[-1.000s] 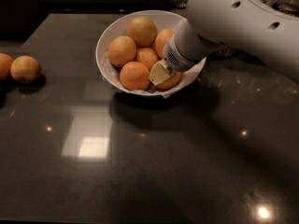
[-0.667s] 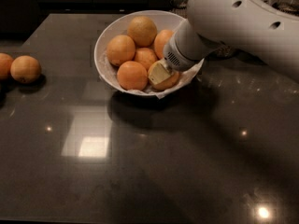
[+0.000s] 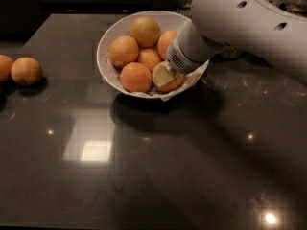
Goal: Pick orange from white bowl
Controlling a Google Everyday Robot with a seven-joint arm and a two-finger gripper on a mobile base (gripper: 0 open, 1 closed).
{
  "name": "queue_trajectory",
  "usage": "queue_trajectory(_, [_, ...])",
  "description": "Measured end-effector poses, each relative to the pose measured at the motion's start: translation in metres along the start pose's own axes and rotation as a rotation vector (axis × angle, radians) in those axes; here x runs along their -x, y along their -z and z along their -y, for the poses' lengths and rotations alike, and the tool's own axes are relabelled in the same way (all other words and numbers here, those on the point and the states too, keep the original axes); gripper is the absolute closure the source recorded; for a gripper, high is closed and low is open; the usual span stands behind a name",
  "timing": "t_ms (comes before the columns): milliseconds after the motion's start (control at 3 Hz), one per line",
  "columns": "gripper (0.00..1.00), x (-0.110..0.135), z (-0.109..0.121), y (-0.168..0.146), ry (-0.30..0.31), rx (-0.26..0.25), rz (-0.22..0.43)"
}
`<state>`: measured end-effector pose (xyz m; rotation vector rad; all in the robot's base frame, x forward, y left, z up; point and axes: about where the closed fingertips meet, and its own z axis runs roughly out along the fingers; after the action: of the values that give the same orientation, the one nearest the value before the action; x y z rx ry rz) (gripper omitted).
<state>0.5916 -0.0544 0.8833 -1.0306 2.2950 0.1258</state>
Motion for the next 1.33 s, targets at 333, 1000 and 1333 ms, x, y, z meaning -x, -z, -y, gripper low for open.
queue_trajectory(333, [1.0,0.001,0.0,0.002,0.0,0.0,0.0])
queue_trajectory(1000, [1.0,0.005,0.035,0.137,0.029,-0.069,0.189])
queue_trajectory(1333, [0.81,0.012,0.03,0.143,0.051,-0.052,0.218])
